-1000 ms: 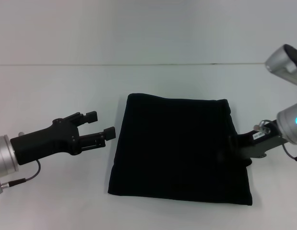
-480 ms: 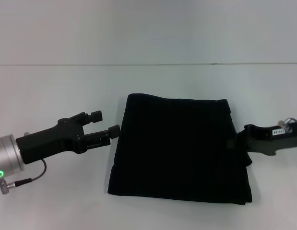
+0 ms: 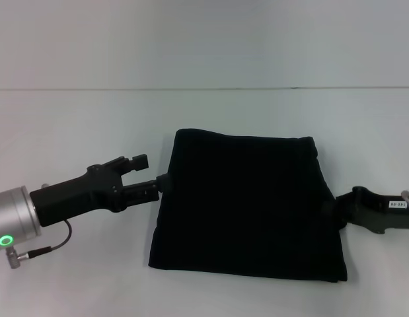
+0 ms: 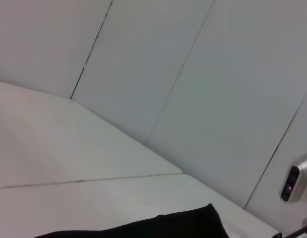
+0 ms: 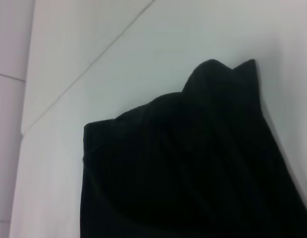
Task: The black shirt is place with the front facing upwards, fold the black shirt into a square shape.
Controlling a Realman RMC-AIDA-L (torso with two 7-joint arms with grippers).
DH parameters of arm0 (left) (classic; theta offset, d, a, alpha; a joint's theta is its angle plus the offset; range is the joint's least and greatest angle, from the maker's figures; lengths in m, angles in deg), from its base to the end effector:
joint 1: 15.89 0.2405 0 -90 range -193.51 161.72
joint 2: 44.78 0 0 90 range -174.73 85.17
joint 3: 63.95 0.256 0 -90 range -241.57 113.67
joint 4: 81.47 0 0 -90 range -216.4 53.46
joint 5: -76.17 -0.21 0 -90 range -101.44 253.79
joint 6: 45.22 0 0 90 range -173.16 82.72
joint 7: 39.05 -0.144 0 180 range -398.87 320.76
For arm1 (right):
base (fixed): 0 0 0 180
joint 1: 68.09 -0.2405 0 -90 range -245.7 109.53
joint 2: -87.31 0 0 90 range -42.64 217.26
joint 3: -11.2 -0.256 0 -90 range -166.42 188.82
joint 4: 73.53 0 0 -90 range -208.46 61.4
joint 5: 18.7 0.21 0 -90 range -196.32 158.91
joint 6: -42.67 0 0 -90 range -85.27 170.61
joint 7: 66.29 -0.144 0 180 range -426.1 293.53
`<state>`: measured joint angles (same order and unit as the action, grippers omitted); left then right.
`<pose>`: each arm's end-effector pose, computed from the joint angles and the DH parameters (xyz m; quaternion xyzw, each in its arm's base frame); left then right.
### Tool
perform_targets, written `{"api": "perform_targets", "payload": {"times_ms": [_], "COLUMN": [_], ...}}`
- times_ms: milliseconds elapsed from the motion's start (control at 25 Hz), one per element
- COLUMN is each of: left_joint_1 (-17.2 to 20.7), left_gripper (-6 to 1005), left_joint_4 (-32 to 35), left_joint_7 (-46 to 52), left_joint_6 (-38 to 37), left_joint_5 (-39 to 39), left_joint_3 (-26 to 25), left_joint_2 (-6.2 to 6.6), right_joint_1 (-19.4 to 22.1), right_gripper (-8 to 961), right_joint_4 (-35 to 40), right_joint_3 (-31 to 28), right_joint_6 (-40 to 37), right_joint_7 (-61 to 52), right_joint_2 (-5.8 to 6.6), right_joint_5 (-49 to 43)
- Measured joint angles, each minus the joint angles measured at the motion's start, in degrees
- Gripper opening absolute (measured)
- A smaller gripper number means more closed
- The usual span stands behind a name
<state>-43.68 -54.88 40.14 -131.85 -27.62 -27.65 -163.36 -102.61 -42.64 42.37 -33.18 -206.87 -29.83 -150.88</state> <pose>-0.2795 0.3194 -0.0078 -0.8696 -0.3159 -0.3435 0.1610 0.3083 0.3480 -0.0073 -0.6712 0.7099 0.1860 0.1044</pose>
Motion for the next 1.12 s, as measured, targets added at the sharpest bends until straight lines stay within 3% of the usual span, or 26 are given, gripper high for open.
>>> {"api": "perform_targets", "payload": {"times_ms": [640, 880, 1120], "left_joint_1": [-0.1, -0.2, -0.3], "left_gripper": [946, 946, 945], "left_joint_4": [-0.3, -0.3, -0.2], "left_joint_7": [-0.1, -0.1, -0.2], "left_joint_6": [1.2, 1.5, 1.6], "left_joint_5": [0.0, 0.0, 0.0], "left_joint_3": [-0.1, -0.1, -0.1], "left_joint_2": [-0.63, -0.77, -0.77], "right_joint_1": [3.6, 5.3, 6.6], "right_gripper": [30, 51, 72], "right_joint_4": [-5.6, -9.0, -9.4], "right_joint_3": [-11.3, -14.2, -14.9], "right_joint_6": [2.2, 2.1, 1.4], "right_joint_7": [11.5, 13.5, 13.7], "right_joint_2": [-0.99, -0.31, -0.45], "right_joint_5": [3.2, 5.6, 8.1]}}
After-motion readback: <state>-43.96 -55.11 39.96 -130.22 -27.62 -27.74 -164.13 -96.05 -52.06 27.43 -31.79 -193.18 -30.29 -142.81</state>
